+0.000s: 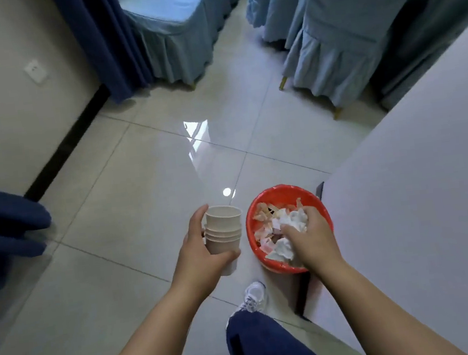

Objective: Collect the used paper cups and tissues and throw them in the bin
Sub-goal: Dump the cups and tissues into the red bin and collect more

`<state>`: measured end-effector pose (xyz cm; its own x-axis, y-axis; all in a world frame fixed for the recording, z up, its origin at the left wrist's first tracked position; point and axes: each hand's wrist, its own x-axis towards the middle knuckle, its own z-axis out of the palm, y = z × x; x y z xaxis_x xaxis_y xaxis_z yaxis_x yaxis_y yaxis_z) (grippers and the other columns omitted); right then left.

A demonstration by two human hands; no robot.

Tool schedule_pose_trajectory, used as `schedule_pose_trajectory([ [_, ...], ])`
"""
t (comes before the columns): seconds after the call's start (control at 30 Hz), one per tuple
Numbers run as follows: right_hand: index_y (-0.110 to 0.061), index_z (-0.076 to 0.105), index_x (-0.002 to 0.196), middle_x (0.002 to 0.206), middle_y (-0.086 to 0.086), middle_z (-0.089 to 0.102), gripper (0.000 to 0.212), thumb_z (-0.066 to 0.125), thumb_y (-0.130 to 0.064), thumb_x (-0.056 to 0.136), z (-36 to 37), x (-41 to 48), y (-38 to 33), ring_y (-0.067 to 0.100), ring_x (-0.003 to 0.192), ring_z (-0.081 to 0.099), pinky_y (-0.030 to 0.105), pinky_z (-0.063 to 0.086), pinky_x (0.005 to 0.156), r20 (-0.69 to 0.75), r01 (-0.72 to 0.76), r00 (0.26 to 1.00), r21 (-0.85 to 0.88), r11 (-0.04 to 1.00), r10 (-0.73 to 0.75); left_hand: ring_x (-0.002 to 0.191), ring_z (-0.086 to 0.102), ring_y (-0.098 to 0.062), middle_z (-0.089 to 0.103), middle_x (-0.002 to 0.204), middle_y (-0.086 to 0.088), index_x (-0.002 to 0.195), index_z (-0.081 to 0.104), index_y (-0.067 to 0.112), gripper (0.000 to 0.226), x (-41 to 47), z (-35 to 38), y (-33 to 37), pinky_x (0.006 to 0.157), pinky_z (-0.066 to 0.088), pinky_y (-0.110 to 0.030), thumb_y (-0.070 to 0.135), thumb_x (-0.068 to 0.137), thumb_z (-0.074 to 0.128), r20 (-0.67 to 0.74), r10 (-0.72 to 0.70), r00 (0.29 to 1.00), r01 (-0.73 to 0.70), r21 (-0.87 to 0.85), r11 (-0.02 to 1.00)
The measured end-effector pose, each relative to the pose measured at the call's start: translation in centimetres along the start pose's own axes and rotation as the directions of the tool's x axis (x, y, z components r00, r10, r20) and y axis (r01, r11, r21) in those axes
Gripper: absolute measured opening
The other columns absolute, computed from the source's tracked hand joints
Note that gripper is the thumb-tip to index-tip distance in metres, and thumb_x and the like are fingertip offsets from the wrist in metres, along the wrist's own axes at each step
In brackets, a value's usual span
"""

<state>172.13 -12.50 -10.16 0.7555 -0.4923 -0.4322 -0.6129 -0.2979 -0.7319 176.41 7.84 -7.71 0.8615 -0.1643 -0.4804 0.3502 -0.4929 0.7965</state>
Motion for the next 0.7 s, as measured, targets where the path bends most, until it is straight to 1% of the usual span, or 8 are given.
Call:
schedule_pose_trajectory([
  [0.1, -0.020, 0.047, 0.130, 0.123, 0.002, 0.054, 0.052, 0.066, -0.028, 0.082, -0.1, 3.4, 1.6, 0.024, 0.110, 0.053, 0.039, 0.047, 0.092, -0.090, -0.120, 0.989, 0.007, 0.993, 0.121, 0.107, 0.053, -0.020, 0.046, 0.122, 0.004, 0.138, 0.022, 0.050, 0.093, 5.1, 2.7, 0.5, 0.082, 0.051, -0.033, 0.017, 0.072, 0.079, 0.145, -0.021, 0.989, 0.013, 0.059, 0.998],
  [0.23, -0.019, 0.048, 0.127, 0.121, 0.003, 0.052, 0.047, 0.063, -0.029, 0.083, 0.3, 5.9, 4.4, 0.023, 0.104, 0.054, 0.032, 0.047, 0.082, -0.148, -0.272, 0.950, 0.027, 0.962, 0.273, 0.098, 0.051, -0.010, 0.046, 0.109, 0.014, 0.129, 0.025, 0.054, 0.086, 10.3, 6.6, 0.3, 0.073, 0.046, -0.024, 0.016, 0.072, 0.078, 0.319, -0.065, 0.946, 0.021, 0.140, 0.990],
  [0.33, -0.018, 0.047, 0.131, 0.123, 0.003, 0.047, 0.049, 0.064, -0.025, 0.085, 1.3, 7.9, 7.0, 0.023, 0.110, 0.051, 0.030, 0.043, 0.087, -0.177, -0.370, 0.910, 0.063, 0.927, 0.375, 0.097, 0.050, -0.009, 0.046, 0.113, 0.013, 0.135, 0.024, 0.049, 0.091, 14.1, 9.3, -0.6, 0.068, 0.044, -0.020, 0.015, 0.072, 0.079, 0.393, -0.120, 0.912, 0.034, 0.219, 0.975],
  [0.4, -0.019, 0.046, 0.132, 0.117, 0.001, 0.046, 0.049, 0.063, -0.025, 0.086, 2.0, 9.3, 8.6, 0.021, 0.106, 0.050, 0.029, 0.041, 0.087, -0.197, -0.421, 0.880, 0.097, 0.902, 0.432, 0.096, 0.051, -0.010, 0.048, 0.114, 0.010, 0.139, 0.023, 0.045, 0.092, 16.7, 11.1, -1.2, 0.066, 0.044, -0.019, 0.014, 0.072, 0.078, 0.434, -0.146, 0.889, 0.021, 0.279, 0.960],
  [0.47, -0.020, 0.047, 0.131, 0.107, -0.004, 0.041, 0.048, 0.063, -0.025, 0.086, 3.0, 10.8, 10.4, 0.020, 0.103, 0.050, 0.029, 0.041, 0.087, -0.217, -0.460, 0.852, 0.124, 0.879, 0.477, 0.097, 0.052, -0.012, 0.050, 0.117, 0.007, 0.140, 0.022, 0.045, 0.094, 19.3, 12.9, -2.0, 0.070, 0.045, -0.022, 0.016, 0.071, 0.080, 0.470, -0.159, 0.868, -0.013, 0.343, 0.939],
  [0.53, -0.027, 0.045, 0.132, 0.106, -0.007, 0.041, 0.051, 0.062, -0.033, 0.084, 4.1, 12.5, 12.4, 0.022, 0.107, 0.052, 0.036, 0.046, 0.093, -0.237, -0.501, 0.820, 0.146, 0.853, 0.522, 0.097, 0.053, -0.013, 0.051, 0.121, 0.006, 0.142, 0.020, 0.045, 0.097, 22.0, 15.0, -3.3, 0.074, 0.046, -0.024, 0.017, 0.071, 0.080, 0.520, -0.167, 0.838, -0.057, 0.387, 0.920],
  [0.6, -0.034, 0.041, 0.134, 0.115, -0.007, 0.045, 0.056, 0.061, -0.041, 0.082, 5.3, 14.1, 14.3, 0.021, 0.114, 0.051, 0.041, 0.046, 0.096, -0.236, -0.520, 0.803, 0.173, 0.837, 0.548, 0.095, 0.054, -0.010, 0.053, 0.124, 0.009, 0.145, 0.014, 0.044, 0.100, 24.5, 17.2, -4.3, 0.074, 0.046, -0.022, 0.021, 0.073, 0.079, 0.584, -0.171, 0.794, -0.118, 0.424, 0.898],
  [0.7, -0.032, 0.038, 0.142, 0.139, -0.006, 0.043, 0.062, 0.063, -0.029, 0.086, 7.0, 16.1, 16.6, 0.018, 0.127, 0.044, 0.028, 0.039, 0.097, -0.221, -0.511, 0.788, 0.283, 0.811, 0.574, 0.083, 0.050, -0.001, 0.043, 0.114, 0.018, 0.149, 0.001, 0.040, 0.102, 27.0, 19.7, -5.3, 0.063, 0.039, -0.012, 0.023, 0.080, 0.074, 0.665, -0.159, 0.730, -0.234, 0.461, 0.856],
])
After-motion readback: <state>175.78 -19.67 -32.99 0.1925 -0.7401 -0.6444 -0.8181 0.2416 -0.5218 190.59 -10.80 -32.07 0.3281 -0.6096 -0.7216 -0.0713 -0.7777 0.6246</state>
